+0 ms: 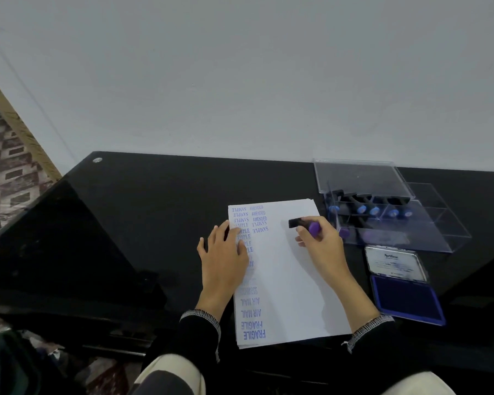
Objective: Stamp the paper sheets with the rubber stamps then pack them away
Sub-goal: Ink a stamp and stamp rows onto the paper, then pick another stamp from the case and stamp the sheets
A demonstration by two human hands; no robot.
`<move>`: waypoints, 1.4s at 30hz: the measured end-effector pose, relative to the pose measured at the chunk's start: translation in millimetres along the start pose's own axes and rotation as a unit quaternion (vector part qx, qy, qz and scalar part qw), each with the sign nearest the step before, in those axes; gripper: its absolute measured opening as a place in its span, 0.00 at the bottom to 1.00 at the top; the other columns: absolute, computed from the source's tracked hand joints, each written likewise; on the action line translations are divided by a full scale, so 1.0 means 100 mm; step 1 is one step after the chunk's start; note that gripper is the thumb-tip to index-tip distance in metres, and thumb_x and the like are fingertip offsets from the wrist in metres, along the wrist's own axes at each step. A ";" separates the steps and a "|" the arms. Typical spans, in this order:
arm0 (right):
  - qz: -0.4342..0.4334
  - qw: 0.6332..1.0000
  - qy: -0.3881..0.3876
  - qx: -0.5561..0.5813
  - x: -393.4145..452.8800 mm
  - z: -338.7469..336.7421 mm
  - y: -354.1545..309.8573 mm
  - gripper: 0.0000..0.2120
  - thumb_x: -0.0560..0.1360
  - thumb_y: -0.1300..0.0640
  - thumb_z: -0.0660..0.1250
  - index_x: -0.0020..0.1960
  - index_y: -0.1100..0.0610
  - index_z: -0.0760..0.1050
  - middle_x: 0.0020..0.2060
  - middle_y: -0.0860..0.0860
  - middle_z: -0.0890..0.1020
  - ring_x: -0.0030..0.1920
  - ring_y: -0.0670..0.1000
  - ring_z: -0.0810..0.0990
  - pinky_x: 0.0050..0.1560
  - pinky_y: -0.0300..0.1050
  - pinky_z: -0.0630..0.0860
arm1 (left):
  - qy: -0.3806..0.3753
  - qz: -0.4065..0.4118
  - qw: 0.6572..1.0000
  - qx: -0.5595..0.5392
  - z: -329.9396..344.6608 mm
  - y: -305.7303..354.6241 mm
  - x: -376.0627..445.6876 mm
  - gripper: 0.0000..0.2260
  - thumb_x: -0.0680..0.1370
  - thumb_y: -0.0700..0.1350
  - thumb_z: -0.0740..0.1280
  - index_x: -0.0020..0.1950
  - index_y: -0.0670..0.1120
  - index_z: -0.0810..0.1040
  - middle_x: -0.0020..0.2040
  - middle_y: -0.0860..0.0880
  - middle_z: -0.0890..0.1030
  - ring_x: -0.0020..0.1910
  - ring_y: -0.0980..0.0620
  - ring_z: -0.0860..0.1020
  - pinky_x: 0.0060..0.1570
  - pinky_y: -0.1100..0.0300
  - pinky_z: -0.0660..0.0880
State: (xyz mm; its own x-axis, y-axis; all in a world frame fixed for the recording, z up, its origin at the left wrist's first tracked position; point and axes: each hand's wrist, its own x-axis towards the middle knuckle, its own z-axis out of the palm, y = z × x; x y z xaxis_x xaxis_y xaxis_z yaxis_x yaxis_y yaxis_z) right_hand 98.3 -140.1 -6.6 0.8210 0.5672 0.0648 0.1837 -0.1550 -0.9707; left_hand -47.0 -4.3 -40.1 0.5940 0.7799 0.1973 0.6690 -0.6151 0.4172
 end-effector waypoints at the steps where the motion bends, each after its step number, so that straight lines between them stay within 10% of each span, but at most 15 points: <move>1: -0.018 1.000 0.004 -0.024 -0.03 -0.05 -0.01 0.08 0.75 0.58 0.67 0.54 0.52 0.75 0.45 0.50 0.81 0.44 0.48 0.81 0.46 0.37 0.79 | 0.010 0.011 1.000 -0.011 -0.01 0.01 -0.01 0.14 0.81 0.48 0.57 0.67 0.52 0.72 0.72 0.54 0.66 0.75 0.52 0.58 0.73 0.46 0.49; 11: -0.086 0.975 0.189 -0.085 -0.38 -0.86 -0.05 0.09 0.73 0.63 0.70 0.48 0.56 0.71 0.39 0.49 0.78 0.38 0.47 0.76 0.36 0.28 0.70 | 0.002 0.032 0.995 0.096 -0.07 0.26 -0.06 0.12 0.81 0.45 0.58 0.62 0.51 0.75 0.63 0.54 0.74 0.68 0.52 0.66 0.72 0.42 0.49; 18: -0.048 0.967 0.236 -0.082 -0.42 -1.39 0.01 0.08 0.73 0.63 0.69 0.44 0.59 0.70 0.36 0.49 0.77 0.35 0.42 0.75 0.34 0.27 0.70 | -0.054 0.142 0.962 -0.226 0.27 1.09 -0.16 0.14 0.81 0.45 0.61 0.67 0.49 0.72 0.66 0.53 0.74 0.65 0.54 0.71 0.64 0.64 0.64; 26: -0.039 0.972 0.212 -0.097 -0.19 -1.68 0.04 0.10 0.74 0.61 0.69 0.51 0.56 0.69 0.45 0.49 0.77 0.44 0.40 0.75 0.39 0.24 0.69 | -0.048 0.207 0.945 -0.250 0.52 1.37 -0.20 0.20 0.82 0.47 0.60 0.74 0.55 0.63 0.69 0.56 0.70 0.66 0.61 0.68 0.67 0.61 0.68; 33: -0.069 0.979 0.143 -0.128 0.28 -1.58 -0.02 0.14 0.73 0.63 0.69 0.56 0.52 0.75 0.49 0.47 0.81 0.54 0.48 0.78 0.57 0.46 0.76 | -0.058 0.183 0.958 -0.215 0.53 1.39 -0.21 0.22 0.82 0.48 0.60 0.75 0.60 0.60 0.67 0.56 0.73 0.64 0.58 0.71 0.60 0.68 0.64; 42: -0.044 0.986 0.111 -0.115 0.59 -1.45 -0.01 0.18 0.74 0.67 0.67 0.60 0.50 0.73 0.49 0.52 0.80 0.50 0.49 0.79 0.53 0.40 0.76 | -0.060 0.166 0.960 -0.218 0.49 1.42 -0.22 0.24 0.81 0.47 0.60 0.75 0.61 0.59 0.61 0.55 0.77 0.57 0.60 0.73 0.54 0.69 0.64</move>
State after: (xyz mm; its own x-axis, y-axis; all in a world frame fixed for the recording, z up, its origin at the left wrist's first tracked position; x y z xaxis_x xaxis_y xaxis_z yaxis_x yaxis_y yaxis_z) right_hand 224.6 -223.5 31.6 0.8895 0.3998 0.2212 0.3572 -0.3065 -0.8823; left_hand 56.6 -114.3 -28.8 0.8064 0.5148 0.2910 0.1998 -0.7003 0.6854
